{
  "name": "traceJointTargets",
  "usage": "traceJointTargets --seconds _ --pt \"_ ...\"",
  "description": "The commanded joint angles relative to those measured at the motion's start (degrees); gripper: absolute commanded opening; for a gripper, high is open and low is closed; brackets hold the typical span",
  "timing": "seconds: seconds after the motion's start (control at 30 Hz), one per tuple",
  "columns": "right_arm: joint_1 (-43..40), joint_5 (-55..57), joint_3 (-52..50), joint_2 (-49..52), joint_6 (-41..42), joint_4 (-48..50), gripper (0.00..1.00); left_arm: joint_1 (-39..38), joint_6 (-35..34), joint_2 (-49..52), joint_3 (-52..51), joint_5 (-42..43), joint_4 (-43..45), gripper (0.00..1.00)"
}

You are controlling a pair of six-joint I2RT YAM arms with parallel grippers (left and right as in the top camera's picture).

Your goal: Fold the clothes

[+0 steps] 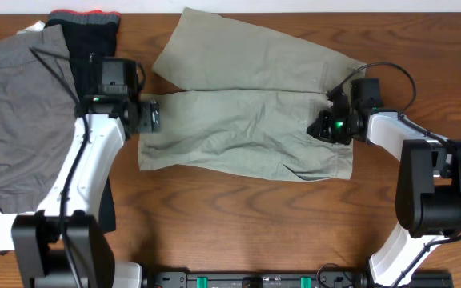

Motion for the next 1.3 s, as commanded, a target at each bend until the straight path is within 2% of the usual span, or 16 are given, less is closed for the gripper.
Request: traceJointTargets --seconds 0.0,0.4,0.63,0.77,0.87,0.93,1.0,1.03,1.1,1.27 --pt "0.42 11.21 -4.37 6.88 0.0 -1.49 0.01 0.15 -1.05 0.28 -0.48 9.75 -4.09 0.93" --pt "0.42 11.19 -4.37 6.88 -0.37 -1.73 0.02 2.6 -3.85 3.96 -6.03 11.26 -4.63 0.93" --pt "0.42 11.21 -4.37 6.88 -0.37 -1.75 0.02 3.04 -2.54 9.44 -8.15 18.23 2.78 0.93" --pt "0.42 11.19 -4.37 6.88 -1.29 -1.77 0.07 3.04 -2.54 11.32 -8.15 19.67 4.74 0.91" --pt "0.42 11.19 -4.37 6.88 -1.27 -1.75 0.07 3.06 -2.56 11.37 -8.15 19.78 5.18 0.7" --pt "0.42 11.19 -4.37 6.88 -1.27 -1.73 0.08 3.08 -2.56 11.37 -8.04 19.76 5.22 0.45" --pt "0.42 11.19 -4.37 6.88 -1.27 -1.77 0.08 3.41 -2.58 11.3 -7.82 19.76 4.85 0.29" --pt "0.42 11.19 -4.37 6.88 -1.27 -1.77 0.08 3.72 -2.58 11.21 -7.58 19.76 4.31 0.24" --pt "0.42 11.19 -4.37 6.88 -1.27 -1.86 0.08 4.72 -2.56 10.78 -6.58 19.56 2.21 0.19" --pt "0.42 11.19 -4.37 6.88 -1.27 -2.16 0.08 8.48 -2.56 8.52 -4.26 12.68 -3.78 0.19"
